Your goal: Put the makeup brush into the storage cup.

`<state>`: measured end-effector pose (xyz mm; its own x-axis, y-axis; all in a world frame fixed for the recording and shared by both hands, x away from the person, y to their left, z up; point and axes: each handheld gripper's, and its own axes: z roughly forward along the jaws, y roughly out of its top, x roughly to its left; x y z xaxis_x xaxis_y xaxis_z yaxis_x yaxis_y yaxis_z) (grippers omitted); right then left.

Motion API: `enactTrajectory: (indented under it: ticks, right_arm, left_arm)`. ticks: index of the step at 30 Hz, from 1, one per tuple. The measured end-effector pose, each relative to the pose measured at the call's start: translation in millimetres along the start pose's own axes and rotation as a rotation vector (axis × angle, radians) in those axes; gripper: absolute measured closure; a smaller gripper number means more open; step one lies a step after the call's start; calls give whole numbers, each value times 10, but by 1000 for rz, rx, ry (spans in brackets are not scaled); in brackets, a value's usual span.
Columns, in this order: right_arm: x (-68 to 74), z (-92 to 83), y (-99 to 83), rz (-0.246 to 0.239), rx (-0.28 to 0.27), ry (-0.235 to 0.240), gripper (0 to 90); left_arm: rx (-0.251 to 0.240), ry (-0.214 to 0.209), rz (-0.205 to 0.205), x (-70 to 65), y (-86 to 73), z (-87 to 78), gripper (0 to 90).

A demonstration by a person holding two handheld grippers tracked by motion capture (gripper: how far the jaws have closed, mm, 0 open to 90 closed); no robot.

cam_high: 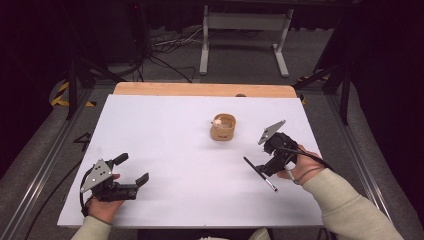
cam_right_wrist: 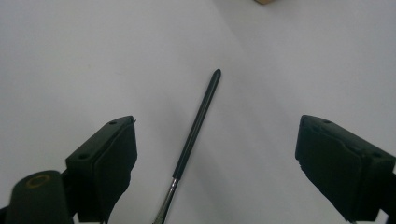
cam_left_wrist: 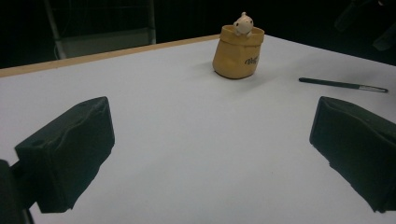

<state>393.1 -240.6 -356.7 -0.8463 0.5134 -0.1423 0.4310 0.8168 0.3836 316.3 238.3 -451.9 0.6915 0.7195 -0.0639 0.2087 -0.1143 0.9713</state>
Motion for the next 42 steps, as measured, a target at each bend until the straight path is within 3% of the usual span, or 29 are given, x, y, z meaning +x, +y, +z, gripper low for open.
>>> enactTrajectory:
  ticks: [15, 26, 42]
  right_arm:
    - [-25, 131, 46, 22, 75, 19, 147]
    - [-14, 269, -4, 37, 98, 32, 171]
    - [31, 453, -36, 33, 133, 40, 277]
  left_arm:
    - [-13, 10, -9, 24, 8, -23, 8]
    - [-9, 7, -9, 23, 7, -18, 8]
    - [-8, 14, -8, 17, 8, -16, 4]
